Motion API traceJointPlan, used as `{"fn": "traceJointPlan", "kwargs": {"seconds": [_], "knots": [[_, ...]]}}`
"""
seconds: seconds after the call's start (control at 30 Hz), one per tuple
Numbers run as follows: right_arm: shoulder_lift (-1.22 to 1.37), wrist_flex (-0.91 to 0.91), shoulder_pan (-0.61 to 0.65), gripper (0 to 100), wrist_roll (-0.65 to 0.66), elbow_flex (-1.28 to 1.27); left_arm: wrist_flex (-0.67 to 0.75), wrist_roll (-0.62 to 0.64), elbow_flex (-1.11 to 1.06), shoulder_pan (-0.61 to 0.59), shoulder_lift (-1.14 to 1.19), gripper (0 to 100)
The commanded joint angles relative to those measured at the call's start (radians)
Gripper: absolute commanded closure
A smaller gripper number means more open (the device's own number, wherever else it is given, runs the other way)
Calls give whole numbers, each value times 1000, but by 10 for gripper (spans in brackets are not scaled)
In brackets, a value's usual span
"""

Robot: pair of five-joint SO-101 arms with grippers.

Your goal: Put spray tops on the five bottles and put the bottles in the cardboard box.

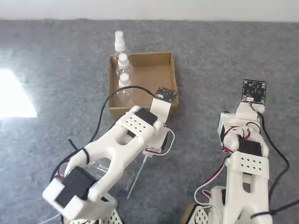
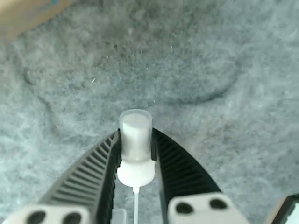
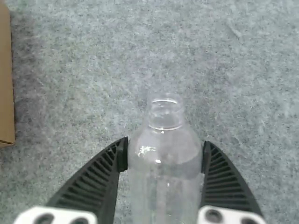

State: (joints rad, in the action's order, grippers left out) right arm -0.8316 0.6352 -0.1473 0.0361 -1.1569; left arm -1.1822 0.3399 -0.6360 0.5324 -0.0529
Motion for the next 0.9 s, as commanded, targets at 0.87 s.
{"fn": "traceJointPlan", "kwargs": {"seconds": [0.87], "knots": [[-31, -30, -1, 830, -6, 29, 18, -6, -104, -126, -641, 987]]}}
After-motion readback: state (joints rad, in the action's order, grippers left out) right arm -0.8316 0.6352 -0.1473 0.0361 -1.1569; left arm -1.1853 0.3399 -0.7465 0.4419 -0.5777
